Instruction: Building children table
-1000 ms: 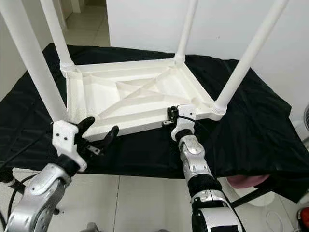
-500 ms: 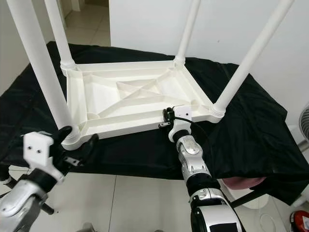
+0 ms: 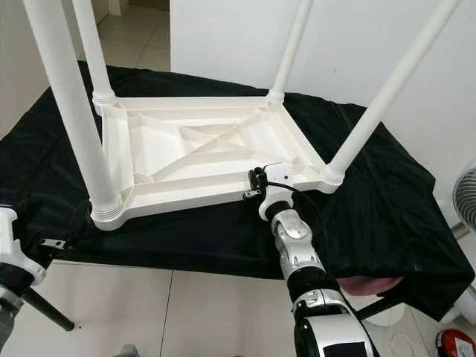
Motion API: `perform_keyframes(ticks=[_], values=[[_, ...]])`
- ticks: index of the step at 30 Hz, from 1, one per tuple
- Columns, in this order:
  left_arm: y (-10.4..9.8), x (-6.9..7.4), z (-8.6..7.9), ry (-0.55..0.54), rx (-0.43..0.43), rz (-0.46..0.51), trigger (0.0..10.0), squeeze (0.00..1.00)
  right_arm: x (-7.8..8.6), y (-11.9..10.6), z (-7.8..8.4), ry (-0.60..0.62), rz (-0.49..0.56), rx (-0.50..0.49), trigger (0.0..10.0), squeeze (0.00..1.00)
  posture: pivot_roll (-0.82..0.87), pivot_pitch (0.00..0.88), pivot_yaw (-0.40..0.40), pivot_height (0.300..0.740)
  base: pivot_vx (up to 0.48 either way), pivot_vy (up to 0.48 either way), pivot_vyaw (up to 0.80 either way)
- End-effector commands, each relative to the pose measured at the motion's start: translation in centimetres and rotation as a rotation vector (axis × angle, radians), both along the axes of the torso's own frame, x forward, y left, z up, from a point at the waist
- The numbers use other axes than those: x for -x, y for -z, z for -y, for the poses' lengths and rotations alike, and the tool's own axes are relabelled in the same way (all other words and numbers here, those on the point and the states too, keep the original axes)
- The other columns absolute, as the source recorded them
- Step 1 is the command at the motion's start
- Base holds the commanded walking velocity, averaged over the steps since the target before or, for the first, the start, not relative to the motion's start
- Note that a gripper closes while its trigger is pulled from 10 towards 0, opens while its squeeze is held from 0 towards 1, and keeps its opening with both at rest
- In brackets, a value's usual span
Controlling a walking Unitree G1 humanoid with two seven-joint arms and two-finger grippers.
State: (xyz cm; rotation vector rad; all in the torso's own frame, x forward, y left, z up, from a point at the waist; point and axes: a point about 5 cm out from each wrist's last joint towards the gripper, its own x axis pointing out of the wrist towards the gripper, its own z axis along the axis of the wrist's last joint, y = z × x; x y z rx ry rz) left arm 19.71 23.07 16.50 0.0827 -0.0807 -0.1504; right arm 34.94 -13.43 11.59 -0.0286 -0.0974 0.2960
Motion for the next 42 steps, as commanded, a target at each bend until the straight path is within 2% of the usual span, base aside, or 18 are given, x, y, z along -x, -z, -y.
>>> perform_keyframes(ticks=[1, 5, 8, 9, 14, 16, 17, 19, 20, 22, 25, 28, 30, 33, 34, 36, 40, 42], values=[[0.0, -0.2, -1.2, 0.002, -0.015, 0.001, 10.0, 0.0, -0.1, 0.0, 0.8, 0.016, -0.001, 0.013, 10.0, 0.0, 0.12, 0.0, -0.134, 0.74, 0.0, 0.0, 0.0], [-0.5, -1.6, -3.7, -0.036, -0.014, 0.016, 10.0, 0.0, -0.2, -0.1, 1.2, 0.023, 0.004, 0.021, 10.0, 0.0, 0.11, 0.0, -0.13, 0.74, 0.0, 0.0, 0.0], [-0.4, -2.2, -4.2, -0.043, -0.013, 0.019, 10.0, 0.0, -0.2, -0.1, 1.3, 0.026, 0.006, 0.022, 10.0, 0.0, 0.11, 0.0, -0.129, 0.74, 0.0, 0.0, 0.0], [0.1, -3.3, -4.6, -0.049, -0.015, 0.012, 10.0, 0.0, -0.3, -0.2, 1.3, 0.029, 0.007, 0.022, 10.0, 0.0, 0.1, 0.0, -0.121, 0.74, 0.0, 0.0, 0.0], [1.2, -5.3, -5.1, -0.049, -0.01, -0.016, 10.0, 0.0, -0.4, -0.3, 1.1, 0.031, 0.013, 0.019, 10.0, 0.0, 0.09, 0.0, -0.11, 0.74, 0.0, 0.0, 0.0], [2.2, -7.2, -4.7, -0.014, -0.01, -0.059, 10.0, 0.0, -0.3, -0.5, 1.2, 0.041, 0.023, 0.012, 10.0, 0.0, 0.07, 0.0, -0.097, 0.74, 0.0, 0.0, 0.0], [2.2, -7.2, -4.7, -0.014, -0.01, -0.059, 10.0, 0.0, -0.3, -0.5, 1.2, 0.041, 0.023, 0.012, 10.0, 0.0, 0.07, 0.0, -0.097, 0.74, 0.0, 0.0, 0.0], [2.3, -8.9, -3.8, 0.043, -0.015, -0.063, 10.0, 0.0, -0.3, -0.6, 1.5, 0.057, 0.031, 0.008, 10.0, 0.0, 0.05, 0.0, -0.083, 0.74, 0.0, 0.0, 0.0], [2.3, -8.9, -3.8, 0.043, -0.015, -0.063, 10.0, 0.0, -0.3, -0.6, 1.5, 0.057, 0.031, 0.008, 10.0, 0.0, 0.05, 0.0, -0.083, 0.74, 0.0, 0.0, 0.0], [2.3, -10.2, -3.3, 0.074, -0.003, -0.065, 10.0, 0.0, -0.2, -0.6, 1.8, 0.071, 0.035, 0.005, 10.0, 0.0, 0.05, 0.0, -0.08, 0.74, 0.0, 0.0, 0.0], [2.3, -10.7, -2.9, 0.095, -0.011, -0.064, 10.0, 0.0, -0.2, -0.6, 1.9, 0.077, 0.036, 0.004, 10.0, 0.0, 0.04, 0.0, -0.074, 0.74, 0.0, 0.0, 0.0], [2.0, -12.2, -2.0, 0.127, -0.022, -0.059, 10.0, 0.0, -0.3, -0.8, 2.1, 0.088, 0.043, 0.002, 10.0, 0.0, 0.03, 0.0, -0.067, 0.74, 0.0, 0.0, 0.0], [2.0, -12.2, -2.0, 0.127, -0.022, -0.059, 10.0, 0.0, -0.3, -0.8, 2.1, 0.088, 0.043, 0.002, 10.0, 0.0, 0.03, 0.0, -0.067, 0.74, 0.0, 0.0, 0.0], [1.0, -14.1, -1.2, 0.151, -0.034, -0.043, 10.0, 0.0, -0.5, -1.0, 2.2, 0.09, 0.051, 0.004, 10.0, 0.0, 0.02, 0.0, -0.06, 0.74, 0.0, 0.0, 0.0], [1.0, -14.1, -1.2, 0.151, -0.034, -0.043, 10.0, 0.0, -0.5, -1.0, 2.2, 0.09, 0.051, 0.004, 10.0, 0.0, 0.02, 0.0, -0.06, 0.74, 0.0, 0.0, 0.0], [0.5, -15.5, 0.1, 0.2, -0.048, -0.028, 10.0, 0.0, -0.4, -1.1, 2.1, 0.083, 0.058, 0.013, 10.0, 0.0, 0.01, 0.0, -0.053, 0.74, 0.0, 0.0, 0.0], [0.7, -15.9, 1.7, 0.258, -0.041, -0.02, 10.0, 0.0, -0.3, -1.0, 2.2, 0.085, 0.063, 0.013, 10.0, 0.0, -0.02, 0.0, -0.037, 0.74, 0.0, 0.0, 0.0], [0.7, -15.9, 1.7, 0.258, -0.041, -0.02, 10.0, 0.0, -0.3, -1.0, 2.2, 0.085, 0.063, 0.013, 10.0, 0.0, -0.02, 0.0, -0.037, 0.74, 0.0, 0.0, 0.0]])
